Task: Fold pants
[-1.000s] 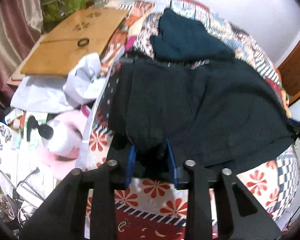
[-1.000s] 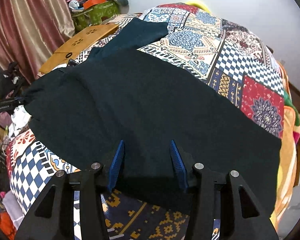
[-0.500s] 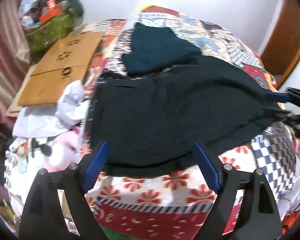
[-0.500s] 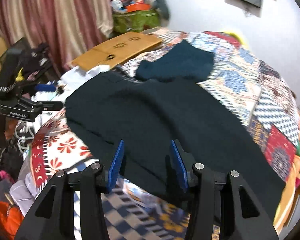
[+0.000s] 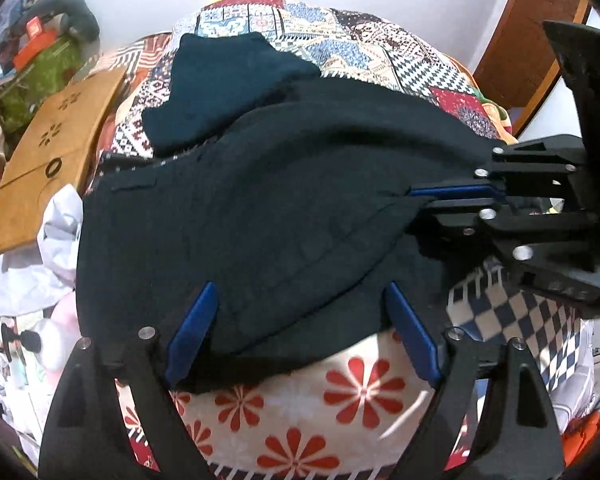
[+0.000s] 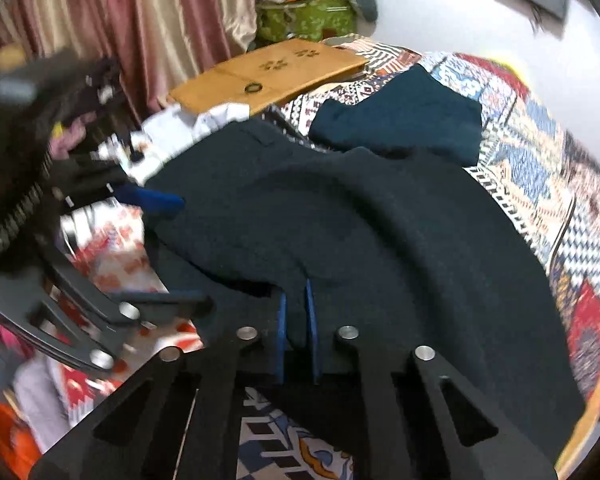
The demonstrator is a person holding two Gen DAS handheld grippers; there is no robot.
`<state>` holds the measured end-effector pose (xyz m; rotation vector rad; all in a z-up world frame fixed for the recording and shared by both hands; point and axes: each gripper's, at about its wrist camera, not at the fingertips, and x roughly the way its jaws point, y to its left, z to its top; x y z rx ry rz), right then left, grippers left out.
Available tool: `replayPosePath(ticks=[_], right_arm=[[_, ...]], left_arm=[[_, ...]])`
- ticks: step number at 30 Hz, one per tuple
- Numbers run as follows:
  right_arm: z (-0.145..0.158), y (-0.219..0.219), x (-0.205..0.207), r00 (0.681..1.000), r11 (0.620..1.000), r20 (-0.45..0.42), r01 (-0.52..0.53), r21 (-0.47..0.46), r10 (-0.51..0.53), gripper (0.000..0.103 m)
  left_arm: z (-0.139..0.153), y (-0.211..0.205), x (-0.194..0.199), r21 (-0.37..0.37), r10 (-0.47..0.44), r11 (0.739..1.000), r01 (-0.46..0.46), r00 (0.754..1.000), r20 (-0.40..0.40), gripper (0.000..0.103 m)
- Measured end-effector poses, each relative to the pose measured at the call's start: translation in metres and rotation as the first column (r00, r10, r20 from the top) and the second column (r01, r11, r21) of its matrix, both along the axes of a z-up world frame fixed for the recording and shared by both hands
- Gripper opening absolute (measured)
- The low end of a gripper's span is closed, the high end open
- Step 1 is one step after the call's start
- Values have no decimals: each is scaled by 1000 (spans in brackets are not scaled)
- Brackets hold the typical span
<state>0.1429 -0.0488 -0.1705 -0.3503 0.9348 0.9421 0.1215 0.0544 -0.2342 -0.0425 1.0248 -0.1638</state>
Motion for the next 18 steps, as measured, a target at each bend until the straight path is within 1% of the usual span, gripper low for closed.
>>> replayPosePath(ticks=[1, 3, 4, 5, 6, 7, 8, 10, 13, 15, 17, 18], right_arm=[[4, -3, 0, 1000, 1000, -13, 7, 25, -7, 5], [15, -8, -4, 1000, 998, -18, 15, 68, -13, 4], [18, -10, -7, 999, 997, -30, 14, 81, -12, 4], [19, -10, -8, 999, 996, -36, 13, 85, -10, 4], [20, -9, -11, 999, 996, -38, 10, 87, -7, 4], [19, -7, -14, 999, 997, -35, 3, 81, 0, 4], [18, -5, -16, 999, 997, -36, -2, 76, 5, 4], [13, -5, -18, 998, 997, -54, -12, 73, 16, 4], [7, -5, -21, 997, 997, -77, -21, 72, 26, 4], [0, -3, -23, 995, 998, -95, -26, 57, 32, 5], [-6, 0, -26, 995, 999, -95, -38, 30, 41, 8], [-5, 0, -27, 995, 999, -89, -38, 31, 41, 10]], left_arm=[[2, 0, 0, 10, 1, 1000, -1, 1000, 15, 81], [5, -1, -2, 53, -15, 999, 13, 999, 44, 62], [5, -2, -2, 74, -18, 997, 14, 998, 56, 56], [4, 0, -2, 88, -19, 996, 14, 998, 64, 44], [3, 4, -2, 89, -15, 996, 10, 998, 62, 30], [2, 7, -3, 77, -11, 997, 6, 998, 58, 22], [1, 10, -5, 67, -5, 998, 2, 998, 55, 17], [2, 16, -11, 43, 1, 999, -3, 998, 60, 16], [-1, 18, -22, 38, -6, 999, 4, 999, 47, 15], [-9, 18, -24, 25, -6, 1000, 5, 1000, 10, 16], [-10, 19, -27, 31, 8, 999, -8, 1000, 6, 18], [-8, 21, -28, 23, 18, 1000, -18, 1000, 5, 23]])
